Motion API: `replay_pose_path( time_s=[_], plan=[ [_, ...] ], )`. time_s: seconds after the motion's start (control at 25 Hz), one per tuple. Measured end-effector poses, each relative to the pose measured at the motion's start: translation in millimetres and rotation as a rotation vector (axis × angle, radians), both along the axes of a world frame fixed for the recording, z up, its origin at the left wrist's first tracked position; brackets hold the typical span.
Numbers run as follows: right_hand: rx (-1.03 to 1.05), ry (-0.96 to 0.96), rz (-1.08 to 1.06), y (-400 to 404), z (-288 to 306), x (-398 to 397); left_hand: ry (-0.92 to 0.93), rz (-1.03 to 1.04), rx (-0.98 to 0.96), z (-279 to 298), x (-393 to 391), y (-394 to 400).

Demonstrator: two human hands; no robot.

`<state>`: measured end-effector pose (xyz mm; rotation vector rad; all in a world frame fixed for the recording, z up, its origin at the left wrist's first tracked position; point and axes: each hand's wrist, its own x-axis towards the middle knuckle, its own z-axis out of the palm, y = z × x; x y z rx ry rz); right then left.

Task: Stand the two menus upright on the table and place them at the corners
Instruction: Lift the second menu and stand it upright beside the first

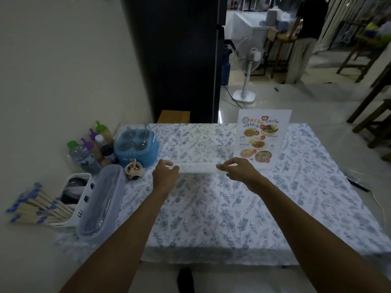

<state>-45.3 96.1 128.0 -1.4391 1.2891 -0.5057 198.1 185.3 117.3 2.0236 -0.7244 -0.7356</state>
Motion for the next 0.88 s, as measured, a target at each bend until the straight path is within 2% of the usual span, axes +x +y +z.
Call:
replay_pose_path(
  time_s=[0.32, 0.64, 0.76, 0.88],
  plan=[
    [-0.153, 0.089, 0.140, -40.2, 27.6, 20.1, -0.054, 0.003, -0.083, 17.2, 27.1, -35.6],
    [-0.320, 0.153, 0.085, -114.3, 45.4, 50.2, -0.327, -0.215, -0.058, 38.7, 68.4, -119.2],
    [-0.370, 0.167, 0.033, -133.2, 42.2, 68.2, -0.306, -0.236, -0.015, 39.1, 82.6, -152.8],
    [-0.356, 0.098, -0.031, -147.8, 38.8, 84.4, -0.342, -0.232, -0.011, 35.5, 91.1, -176.2]
  ],
)
